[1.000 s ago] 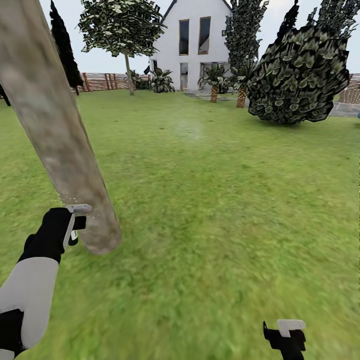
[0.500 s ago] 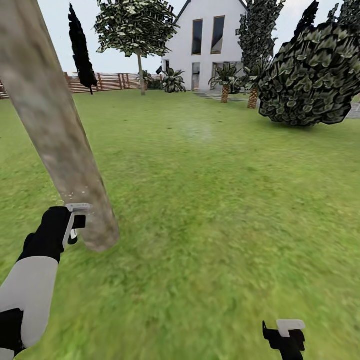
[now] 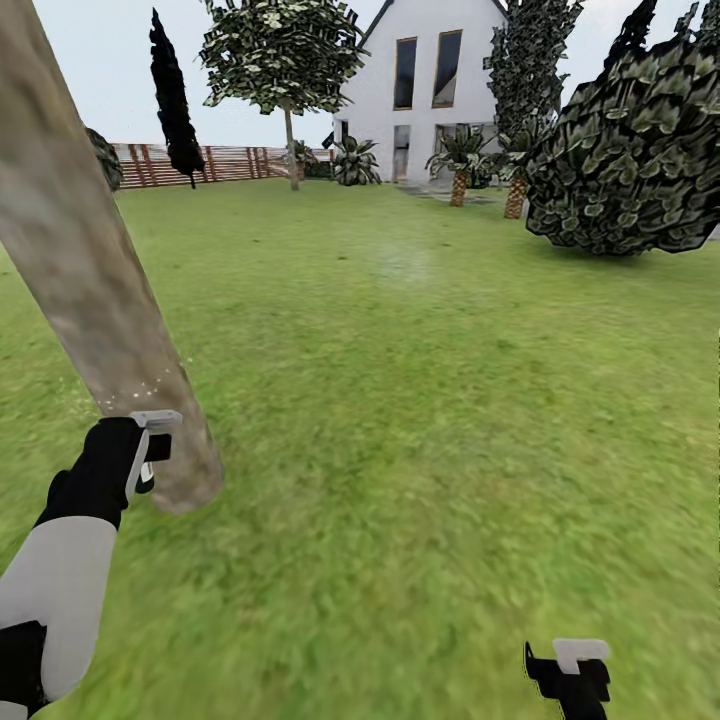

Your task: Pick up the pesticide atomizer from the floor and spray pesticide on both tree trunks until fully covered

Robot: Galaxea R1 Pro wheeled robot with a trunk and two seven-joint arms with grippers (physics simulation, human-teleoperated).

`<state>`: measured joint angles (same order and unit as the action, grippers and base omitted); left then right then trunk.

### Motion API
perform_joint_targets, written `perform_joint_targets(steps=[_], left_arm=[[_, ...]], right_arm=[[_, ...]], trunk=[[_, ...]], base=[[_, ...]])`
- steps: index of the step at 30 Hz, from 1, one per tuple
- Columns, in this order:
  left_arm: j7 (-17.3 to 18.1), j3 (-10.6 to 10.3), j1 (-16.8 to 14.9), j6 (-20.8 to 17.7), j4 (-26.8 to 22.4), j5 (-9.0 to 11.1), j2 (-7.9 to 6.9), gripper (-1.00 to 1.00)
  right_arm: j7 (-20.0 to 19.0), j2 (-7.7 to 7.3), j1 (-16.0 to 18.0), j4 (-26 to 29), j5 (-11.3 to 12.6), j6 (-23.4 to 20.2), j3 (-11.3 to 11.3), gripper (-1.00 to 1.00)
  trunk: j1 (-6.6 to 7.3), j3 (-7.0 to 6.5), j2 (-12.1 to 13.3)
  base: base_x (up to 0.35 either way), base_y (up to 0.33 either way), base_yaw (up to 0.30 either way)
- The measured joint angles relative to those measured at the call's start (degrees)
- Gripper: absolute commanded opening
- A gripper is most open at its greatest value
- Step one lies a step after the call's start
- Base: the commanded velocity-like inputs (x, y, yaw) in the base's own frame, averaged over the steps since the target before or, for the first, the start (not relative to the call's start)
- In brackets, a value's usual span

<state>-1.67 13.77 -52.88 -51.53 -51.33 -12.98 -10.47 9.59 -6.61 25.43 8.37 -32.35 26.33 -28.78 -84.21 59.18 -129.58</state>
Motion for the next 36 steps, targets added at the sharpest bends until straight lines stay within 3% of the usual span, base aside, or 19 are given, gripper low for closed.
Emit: perform_joint_targets(steps=[12,16,19,31,36], left_arm=[[0.0,-0.2,0.0,0.0,-0.1,-0.2,-0.24,-1.0],[-0.3,0.3,3.8,0.5,-0.1,-0.2,-0.7,-1.0],[-0.4,0.3,4.8,0.6,-0.1,-0.1,-0.66,-1.0],[-0.4,0.6,4.9,0.6,-0.2,-0.1,-0.35,-1.0],[-0.5,0.7,6.3,0.9,-0.1,-0.1,-1.11,-1.0]], right_arm=[[0.1,0.02,0.0,0.0,0.0,0.0,0.0,1.0],[0.0,0.04,0.0,0.0,0.0,0.0,0.0,1.0],[0.0,0.1,0.0,0.0,0.0,0.0,0.0,1.0],[0.0,-0.02,0.0,0.0,0.0,0.0,0.0,1.0],[0.1,0.02,0.0,0.0,0.0,0.0,0.0,1.0]], trunk=[[0.0,0.0,0.0],[0.0,0.0,0.0],[0.0,0.0,0.0],[0.01,0.0,0.0],[0.0,0.01,0.0]], base=[[0.119,-0.269,0.253],[0.138,-0.269,0.276],[0.142,-0.269,0.258],[0.185,-0.238,0.02],[0.149,-0.243,0.193]])
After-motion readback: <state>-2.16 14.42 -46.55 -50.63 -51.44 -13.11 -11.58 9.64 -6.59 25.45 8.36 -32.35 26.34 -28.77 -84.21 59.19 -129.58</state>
